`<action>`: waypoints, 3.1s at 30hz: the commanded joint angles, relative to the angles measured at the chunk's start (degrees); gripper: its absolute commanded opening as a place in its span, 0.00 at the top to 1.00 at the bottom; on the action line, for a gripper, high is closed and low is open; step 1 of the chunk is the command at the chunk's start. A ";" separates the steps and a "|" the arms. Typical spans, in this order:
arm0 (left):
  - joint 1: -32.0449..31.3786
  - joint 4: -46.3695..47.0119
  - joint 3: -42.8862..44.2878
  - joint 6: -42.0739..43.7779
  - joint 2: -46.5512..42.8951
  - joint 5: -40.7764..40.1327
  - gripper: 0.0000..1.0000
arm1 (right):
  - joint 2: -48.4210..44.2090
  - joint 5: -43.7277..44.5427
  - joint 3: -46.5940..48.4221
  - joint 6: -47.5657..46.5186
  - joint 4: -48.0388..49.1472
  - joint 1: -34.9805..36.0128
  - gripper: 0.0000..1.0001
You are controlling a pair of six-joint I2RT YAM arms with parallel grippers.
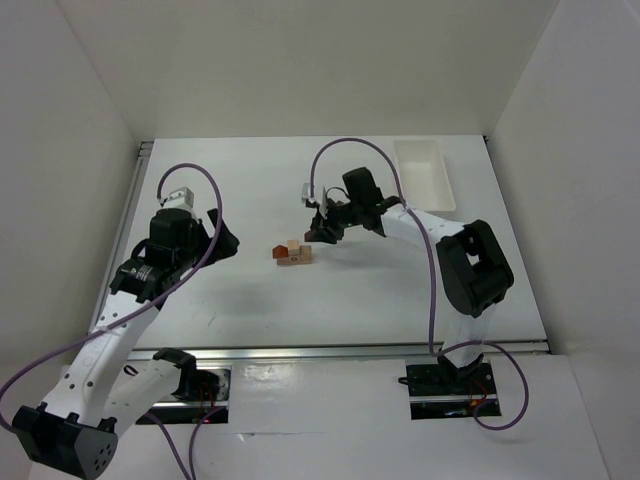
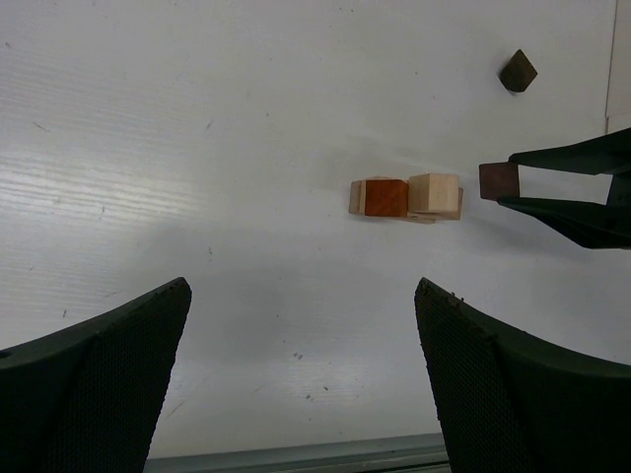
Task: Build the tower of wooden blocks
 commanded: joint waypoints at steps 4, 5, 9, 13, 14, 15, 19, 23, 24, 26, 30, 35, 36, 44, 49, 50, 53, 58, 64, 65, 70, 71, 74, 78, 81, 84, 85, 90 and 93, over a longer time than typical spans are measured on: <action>-0.31 1.04 -1.11 -1.37 -0.89 0.74 0.00 | -2.67 -0.63 -2.01 0.42 2.87 1.73 0.88; -0.31 1.04 -1.11 -1.37 -0.89 0.74 0.00 | -2.06 -0.63 -2.01 0.42 2.87 1.73 0.88; -0.31 1.04 -1.11 -1.37 -0.89 0.74 0.00 | -2.05 -0.63 -2.01 -0.11 2.95 1.73 0.88; -0.83 1.04 -1.11 -1.37 -0.89 0.74 0.00 | -2.05 -1.25 -2.54 -0.11 3.49 2.25 0.88; -0.83 1.04 -1.11 -1.37 -0.89 0.74 0.00 | -2.05 -1.25 -2.54 -0.11 3.49 2.26 0.88; -0.83 1.04 -1.11 -1.37 -0.89 0.74 0.00 | -1.53 -1.25 -2.54 -0.11 3.49 2.26 0.88; -0.83 1.04 -1.11 -1.37 -0.89 0.74 0.00 | -0.39 -1.25 -2.54 -0.11 4.02 2.26 0.87; -1.36 1.04 -1.11 -1.37 -0.89 0.22 0.00 | 0.14 -1.25 -2.54 0.94 5.50 2.26 0.87; -1.36 1.04 -1.11 -1.37 -0.89 0.22 0.00 | 0.15 -1.25 -2.54 0.95 5.51 2.26 0.87; -1.36 1.04 -1.11 -1.37 -0.89 0.22 0.00 | 0.15 -1.25 -2.54 0.95 5.51 2.26 0.87; -1.36 1.04 -1.11 -1.37 -0.89 0.22 0.00 | 1.20 -1.25 -2.54 0.95 6.04 2.78 0.84; -1.89 1.04 -1.11 -1.37 -0.89 -0.30 0.00 | 1.82 -1.25 -2.54 0.95 6.04 2.78 0.84; -1.89 1.04 -1.11 -1.37 -0.89 -0.31 0.00 | 1.82 -1.25 -2.54 0.95 6.04 3.31 0.84; -2.42 1.04 -1.11 -1.37 -0.89 -0.83 0.00 | 2.96 -0.54 -2.01 1.48 6.04 3.31 0.84; -2.94 1.04 -1.11 -1.37 -0.89 -0.84 0.00 | 3.49 0.69 -1.40 1.48 5.25 3.31 0.84; -2.94 1.04 -1.11 -1.37 -0.89 -0.84 0.00 | 3.49 0.69 -1.40 1.48 5.25 3.31 0.84; -3.47 1.04 -1.11 -1.37 -0.89 -0.84 0.00 | 3.49 0.69 -1.40 1.48 5.25 3.83 0.84; -3.47 1.04 -1.11 -1.37 -0.89 -1.36 0.00 | 4.01 1.21 -0.87 1.48 5.25 3.84 0.83; -4.00 0.52 -1.11 -1.37 -0.89 -1.36 0.00 | 4.01 1.74 -0.87 0.95 5.25 3.84 0.79; -4.00 0.52 -1.11 -1.37 -0.89 -1.36 0.00 | 4.01 1.74 -0.87 0.95 5.25 3.84 0.77; -4.52 0.52 -1.11 -1.37 -0.89 -1.89 0.00 | 4.01 2.27 -0.87 0.95 5.25 3.84 0.69; -4.52 0.52 -1.11 -1.37 -0.89 -1.89 0.00 | 4.01 2.27 -0.87 0.25 5.25 3.84 0.65; -5.05 -0.01 -1.11 -1.37 -0.89 -2.42 0.00 | 4.01 2.27 -1.40 0.25 5.25 3.84 0.62; -5.58 -0.01 -0.58 -1.37 -0.89 -2.95 0.00 | 3.49 2.27 -1.40 0.25 4.72 3.84 0.60; -5.58 -0.53 -0.58 -1.37 -0.89 -2.95 0.00 | 3.49 1.75 -1.40 0.25 4.72 3.84 0.56; -6.10 -0.54 -0.58 -1.37 -0.37 -3.47 0.00 | 2.96 1.74 -1.40 -0.54 4.02 3.84 0.53; -6.11 -0.54 -0.58 -1.37 -0.36 -3.47 0.00 | 2.96 1.74 -1.40 -0.02 4.02 3.84 0.51; -6.11 -0.54 -0.58 -1.37 -0.36 -3.47 0.00 | 2.96 1.74 -1.40 -0.02 3.49 3.84 0.45; -6.63 -0.54 -0.58 -1.37 -0.36 -4.00 0.00 | 2.96 1.04 -1.40 -0.02 3.49 3.84 0.45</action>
